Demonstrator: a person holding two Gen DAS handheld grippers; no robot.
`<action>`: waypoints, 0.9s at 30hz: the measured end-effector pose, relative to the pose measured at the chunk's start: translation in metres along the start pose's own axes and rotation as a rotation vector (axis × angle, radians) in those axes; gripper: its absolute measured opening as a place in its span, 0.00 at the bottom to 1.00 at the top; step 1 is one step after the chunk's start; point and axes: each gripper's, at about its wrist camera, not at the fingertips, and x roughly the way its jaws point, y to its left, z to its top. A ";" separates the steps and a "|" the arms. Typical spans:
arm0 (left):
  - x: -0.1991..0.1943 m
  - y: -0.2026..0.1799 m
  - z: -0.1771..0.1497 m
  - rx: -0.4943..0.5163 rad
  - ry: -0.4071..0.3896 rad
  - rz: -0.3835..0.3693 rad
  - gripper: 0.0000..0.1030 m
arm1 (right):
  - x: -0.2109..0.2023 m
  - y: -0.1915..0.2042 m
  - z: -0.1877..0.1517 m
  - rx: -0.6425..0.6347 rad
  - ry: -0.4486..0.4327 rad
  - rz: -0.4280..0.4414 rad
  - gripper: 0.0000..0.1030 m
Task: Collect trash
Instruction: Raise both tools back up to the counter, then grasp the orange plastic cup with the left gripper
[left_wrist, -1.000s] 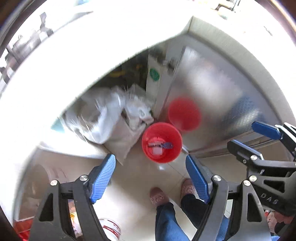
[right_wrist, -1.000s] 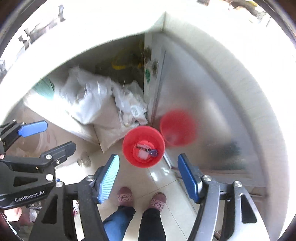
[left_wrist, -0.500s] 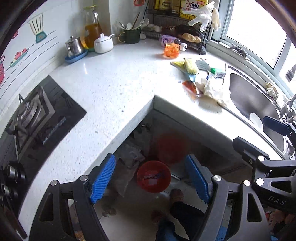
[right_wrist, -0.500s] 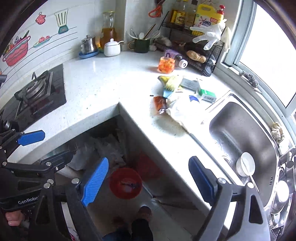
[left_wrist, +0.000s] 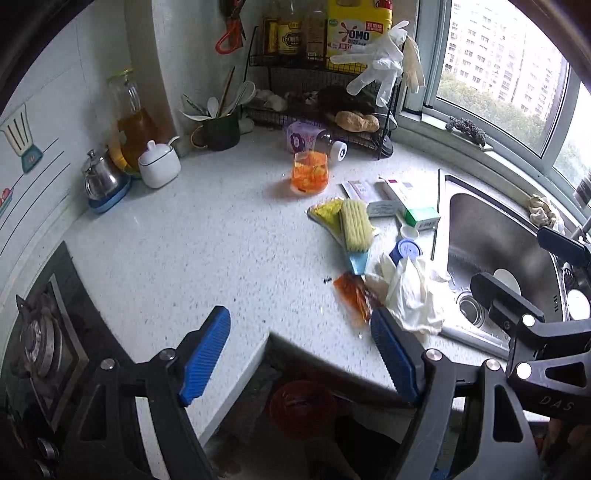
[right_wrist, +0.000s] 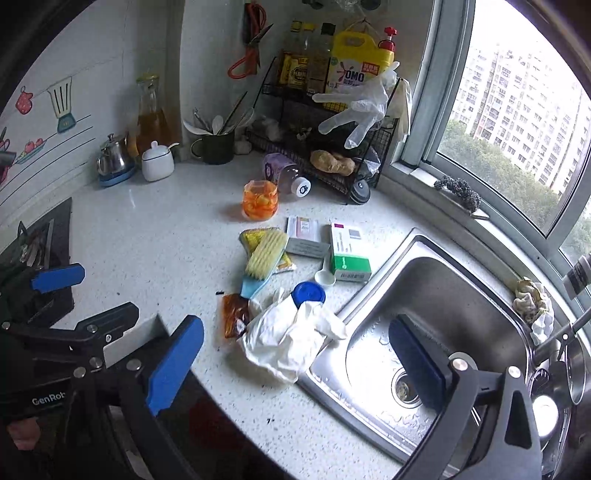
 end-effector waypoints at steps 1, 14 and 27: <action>0.006 -0.001 0.012 -0.001 -0.003 0.003 0.75 | 0.007 -0.006 0.009 0.001 0.002 0.009 0.98; 0.098 0.010 0.118 -0.068 0.050 0.040 0.75 | 0.103 -0.043 0.098 -0.030 0.045 0.075 0.98; 0.210 0.000 0.168 -0.008 0.209 -0.090 0.75 | 0.186 -0.069 0.120 0.023 0.184 0.020 0.98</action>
